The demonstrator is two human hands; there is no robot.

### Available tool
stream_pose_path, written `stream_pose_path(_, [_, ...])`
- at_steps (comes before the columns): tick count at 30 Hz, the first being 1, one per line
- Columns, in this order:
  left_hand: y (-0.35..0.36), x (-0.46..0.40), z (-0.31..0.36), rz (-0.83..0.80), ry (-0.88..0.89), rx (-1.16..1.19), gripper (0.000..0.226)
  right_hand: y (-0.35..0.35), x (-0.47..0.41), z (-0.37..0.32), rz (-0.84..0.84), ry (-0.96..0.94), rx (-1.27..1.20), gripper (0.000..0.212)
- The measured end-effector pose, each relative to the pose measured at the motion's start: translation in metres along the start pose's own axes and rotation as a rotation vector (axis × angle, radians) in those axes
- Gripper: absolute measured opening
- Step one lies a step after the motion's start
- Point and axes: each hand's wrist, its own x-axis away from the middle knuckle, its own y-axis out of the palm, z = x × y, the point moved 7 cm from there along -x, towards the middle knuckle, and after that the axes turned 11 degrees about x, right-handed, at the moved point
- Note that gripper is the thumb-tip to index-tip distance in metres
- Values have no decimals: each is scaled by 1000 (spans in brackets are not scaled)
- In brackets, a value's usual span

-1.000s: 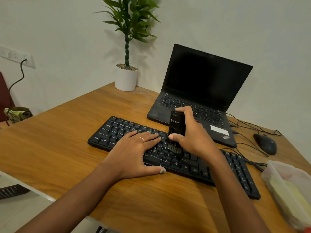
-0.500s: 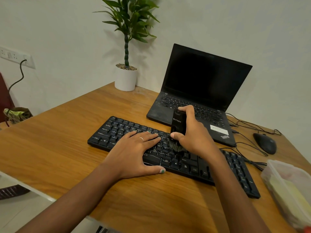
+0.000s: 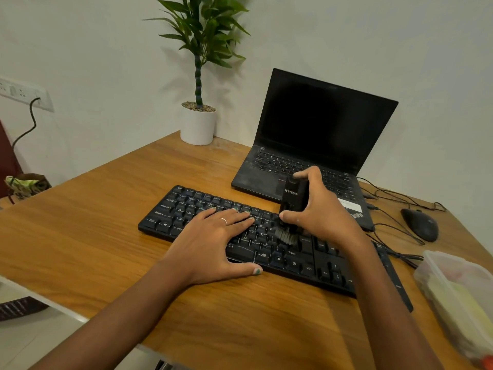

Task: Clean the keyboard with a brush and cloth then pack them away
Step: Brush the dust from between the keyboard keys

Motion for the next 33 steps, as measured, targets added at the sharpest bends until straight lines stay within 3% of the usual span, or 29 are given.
stream_pose_path(2, [0,0,0,6,1,5,103,-3,0,0,54,14,45,67])
stream_pose_path(7, [0,0,-1,1,-4,3,102,5,3,-6,-95,-22,-93,66])
stream_pose_path(12, [0,0,-1,9,4,23,101,0,3,-5,30,-8,-13,66])
stream_pose_path(16, [0,0,-1,16,11,25,100,5,5,-13,-63,-67,-38,67])
stream_pose_path(21, [1,0,-1,28,18,36,98,3,12,-7,124,-15,28,67])
stream_pose_path(26, [1,1,-1,41,20,22,96,10,29,-12,49,-48,-55,67])
stream_pose_path(31, [0,2,0,50,26,24,96,8,29,-11,265,-18,48,75])
stream_pose_path(33, [1,2,0,48,27,27,96,13,32,-13,253,-27,44,77])
